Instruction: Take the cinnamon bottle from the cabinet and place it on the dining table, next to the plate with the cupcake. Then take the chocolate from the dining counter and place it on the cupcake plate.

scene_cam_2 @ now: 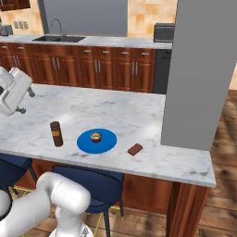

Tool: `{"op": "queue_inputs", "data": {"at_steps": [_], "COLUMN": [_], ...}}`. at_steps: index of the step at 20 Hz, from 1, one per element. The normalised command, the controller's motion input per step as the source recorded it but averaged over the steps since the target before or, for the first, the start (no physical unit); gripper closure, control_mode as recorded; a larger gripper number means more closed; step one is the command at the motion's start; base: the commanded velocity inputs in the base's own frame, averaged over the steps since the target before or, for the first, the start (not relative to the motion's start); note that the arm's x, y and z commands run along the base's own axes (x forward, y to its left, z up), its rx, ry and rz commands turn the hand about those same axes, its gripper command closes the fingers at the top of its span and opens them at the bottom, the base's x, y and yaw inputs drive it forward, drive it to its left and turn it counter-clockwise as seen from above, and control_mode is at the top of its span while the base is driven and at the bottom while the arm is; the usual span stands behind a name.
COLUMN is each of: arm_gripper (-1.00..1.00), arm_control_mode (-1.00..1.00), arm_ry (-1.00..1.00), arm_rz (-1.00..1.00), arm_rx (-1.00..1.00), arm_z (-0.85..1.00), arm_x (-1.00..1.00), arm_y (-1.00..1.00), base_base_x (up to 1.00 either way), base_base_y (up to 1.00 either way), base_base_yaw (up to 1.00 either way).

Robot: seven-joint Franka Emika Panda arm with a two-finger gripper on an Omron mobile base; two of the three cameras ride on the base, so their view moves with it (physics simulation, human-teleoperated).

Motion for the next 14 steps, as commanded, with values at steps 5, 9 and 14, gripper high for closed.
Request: {"op": "queue_inputs", "data": {"at_steps": [5,9,14], "arm_gripper": [-1.0,-1.0,-1.0], "arm_control_mode": [-1.0,-1.0,-1.0], "arm_ry": [0.06,0.03,0.08], "arm_rz": [0.07,0.12,0.21], "arm_rx": [0.44,0.36,0.15], "arm_z": [-0.11,-0.09,-0.3], "arm_x": [-0.26,0.01,0.21], "arm_y": [-1.0,-1.0,-1.0], "base_base_x": [0.0,0.0,0.0], "base_base_y": [0.0,0.0,0.0], "base_base_yaw": [0.0,0.0,0.0]}}
